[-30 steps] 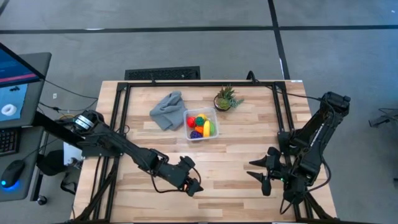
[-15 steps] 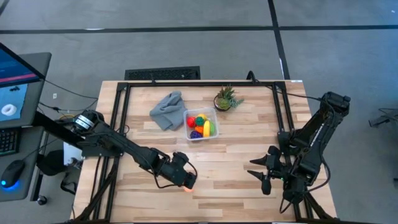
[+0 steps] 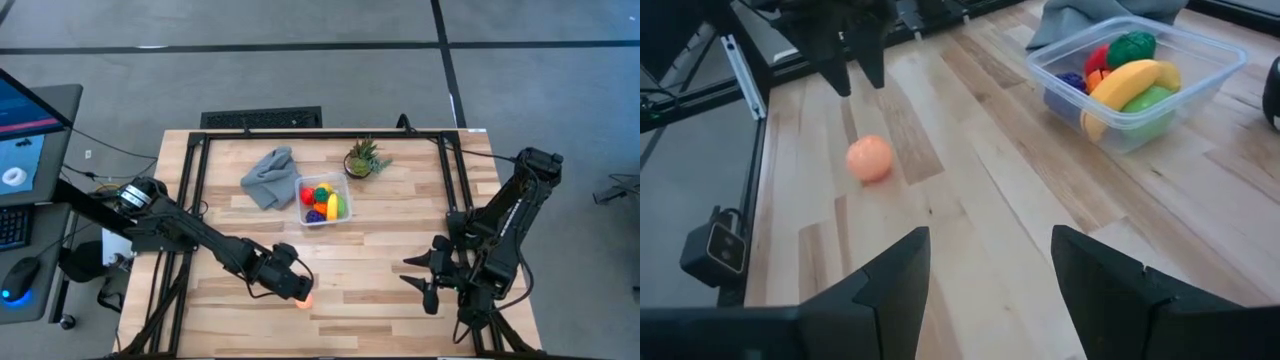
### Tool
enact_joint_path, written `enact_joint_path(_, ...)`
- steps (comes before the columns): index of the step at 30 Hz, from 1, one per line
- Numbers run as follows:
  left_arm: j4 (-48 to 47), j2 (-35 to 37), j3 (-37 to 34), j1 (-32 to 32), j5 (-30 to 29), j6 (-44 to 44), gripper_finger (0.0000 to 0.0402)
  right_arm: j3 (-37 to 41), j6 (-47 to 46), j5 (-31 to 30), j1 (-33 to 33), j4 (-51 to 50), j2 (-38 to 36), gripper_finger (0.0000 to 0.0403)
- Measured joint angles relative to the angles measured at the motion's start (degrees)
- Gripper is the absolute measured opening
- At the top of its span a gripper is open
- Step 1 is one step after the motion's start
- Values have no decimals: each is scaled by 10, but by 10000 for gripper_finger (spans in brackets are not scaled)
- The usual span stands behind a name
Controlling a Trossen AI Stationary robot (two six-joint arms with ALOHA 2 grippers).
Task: Pick and placing Produce into tupperware
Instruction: Put the orange peach into the transparent bin
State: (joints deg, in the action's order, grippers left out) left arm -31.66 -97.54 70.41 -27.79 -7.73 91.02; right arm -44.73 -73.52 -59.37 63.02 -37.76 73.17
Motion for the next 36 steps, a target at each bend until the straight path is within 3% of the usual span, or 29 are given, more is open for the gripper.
enact_joint_path(5,-8,-12,0,-1,-8,33,395,0,0,0,0,0,0,234)
enact_joint_path(14,-3,-59,19,-2,28,38,397,0,-11,0,-2,-9,1,234)
enact_joint_path(28,-160,-192,197,3,49,-36,397,0,-15,10,2,-13,3,234)
enact_joint_path(36,-179,-216,222,8,51,-47,397,0,-16,10,4,-10,3,234)
